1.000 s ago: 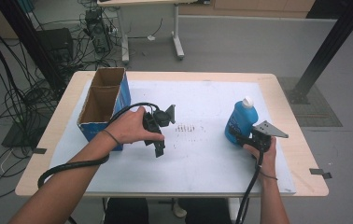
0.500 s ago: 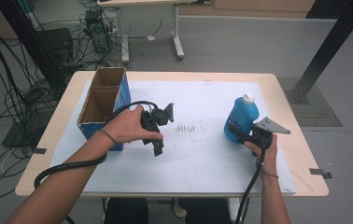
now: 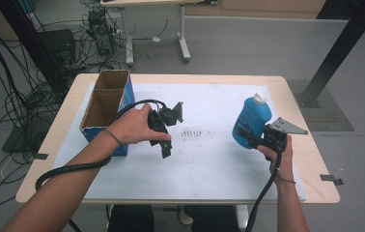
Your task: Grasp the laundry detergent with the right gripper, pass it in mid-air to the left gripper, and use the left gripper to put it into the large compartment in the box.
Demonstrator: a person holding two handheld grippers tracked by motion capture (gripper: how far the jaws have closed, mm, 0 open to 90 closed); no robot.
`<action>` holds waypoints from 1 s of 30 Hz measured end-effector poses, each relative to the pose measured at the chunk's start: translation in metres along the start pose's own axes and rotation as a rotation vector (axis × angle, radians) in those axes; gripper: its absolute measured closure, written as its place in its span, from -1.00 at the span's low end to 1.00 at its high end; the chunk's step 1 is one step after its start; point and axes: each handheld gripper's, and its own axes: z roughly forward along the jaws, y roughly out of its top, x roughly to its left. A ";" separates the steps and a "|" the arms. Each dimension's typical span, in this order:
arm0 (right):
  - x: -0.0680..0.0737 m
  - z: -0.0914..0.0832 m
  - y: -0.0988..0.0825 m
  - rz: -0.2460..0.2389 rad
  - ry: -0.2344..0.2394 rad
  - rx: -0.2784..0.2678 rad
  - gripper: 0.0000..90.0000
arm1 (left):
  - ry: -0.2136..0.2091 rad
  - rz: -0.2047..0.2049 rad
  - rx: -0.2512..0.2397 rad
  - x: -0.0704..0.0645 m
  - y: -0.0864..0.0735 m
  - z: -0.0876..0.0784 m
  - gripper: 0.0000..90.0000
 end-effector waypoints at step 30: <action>-0.002 0.036 0.032 -0.054 0.355 0.067 -0.06 | 0.052 0.102 -0.083 -0.027 -0.024 -0.076 -0.89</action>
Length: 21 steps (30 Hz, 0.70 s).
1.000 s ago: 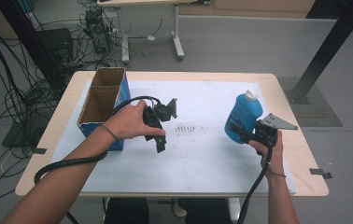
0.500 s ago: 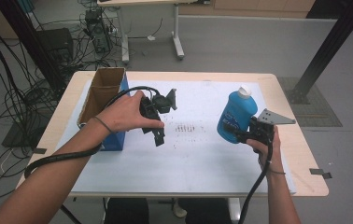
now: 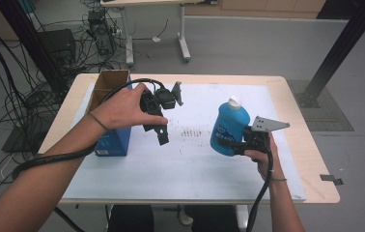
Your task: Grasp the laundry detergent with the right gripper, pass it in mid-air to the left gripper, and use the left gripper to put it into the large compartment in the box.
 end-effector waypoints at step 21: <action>-0.001 0.053 0.006 -0.034 0.217 0.087 -0.06 | -0.004 0.200 -0.014 -0.037 0.011 -0.040 -0.88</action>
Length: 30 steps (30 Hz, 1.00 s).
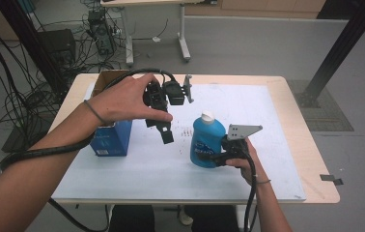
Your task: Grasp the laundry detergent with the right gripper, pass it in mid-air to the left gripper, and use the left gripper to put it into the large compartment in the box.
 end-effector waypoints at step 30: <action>0.004 0.050 0.024 -0.082 0.200 0.017 -0.06 | 0.007 0.173 0.070 -0.045 0.046 -0.012 -0.87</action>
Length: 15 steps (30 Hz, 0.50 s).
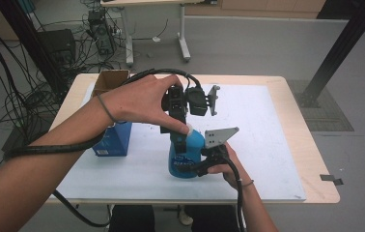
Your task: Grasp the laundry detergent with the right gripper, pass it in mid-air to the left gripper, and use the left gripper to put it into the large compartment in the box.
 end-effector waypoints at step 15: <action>0.004 0.005 0.012 -0.040 0.033 0.011 -0.06 | -0.001 0.012 0.029 -0.001 0.009 0.000 -0.86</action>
